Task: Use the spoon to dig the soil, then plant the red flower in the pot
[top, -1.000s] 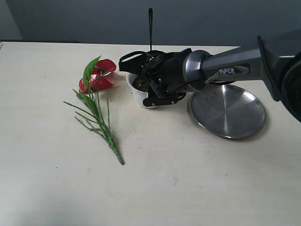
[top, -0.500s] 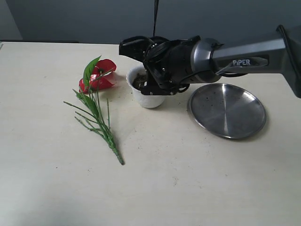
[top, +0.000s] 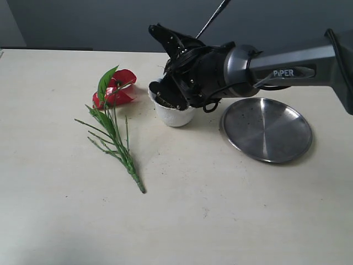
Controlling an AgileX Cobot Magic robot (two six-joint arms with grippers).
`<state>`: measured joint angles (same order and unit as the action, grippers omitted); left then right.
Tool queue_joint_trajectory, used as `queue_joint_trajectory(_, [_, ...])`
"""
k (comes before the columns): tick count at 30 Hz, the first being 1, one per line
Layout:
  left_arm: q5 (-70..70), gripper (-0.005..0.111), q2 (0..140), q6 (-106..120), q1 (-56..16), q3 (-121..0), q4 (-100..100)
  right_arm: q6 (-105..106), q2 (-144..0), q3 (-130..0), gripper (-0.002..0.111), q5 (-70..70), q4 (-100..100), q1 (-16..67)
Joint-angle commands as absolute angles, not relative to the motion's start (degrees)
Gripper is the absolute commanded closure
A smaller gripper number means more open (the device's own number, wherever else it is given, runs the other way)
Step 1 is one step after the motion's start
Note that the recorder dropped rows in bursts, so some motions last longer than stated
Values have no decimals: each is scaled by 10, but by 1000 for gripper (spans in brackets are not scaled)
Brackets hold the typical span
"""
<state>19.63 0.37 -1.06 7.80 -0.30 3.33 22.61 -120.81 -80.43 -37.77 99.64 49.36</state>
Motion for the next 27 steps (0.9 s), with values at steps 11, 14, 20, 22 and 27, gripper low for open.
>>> queue_joint_trajectory(11, [193, 106, 0, -11, 78, 0, 37, 0, -1189, -800, 109, -417, 967, 500])
queue_joint_trajectory(14, [193, 106, 0, -11, 78, 0, 37, -31, -1179, -791, 109, -417, 967, 500])
queue_joint_trajectory(20, [193, 106, 0, -11, 78, 0, 37, -96, -1150, -731, 109, -416, 958, 500])
queue_joint_trajectory(22, [193, 106, 0, -11, 78, 0, 37, -140, -1144, -722, 109, -413, 951, 500])
queue_joint_trajectory(27, [193, 106, 0, -11, 78, 0, 37, -275, -1140, -720, 109, -399, 929, 500])
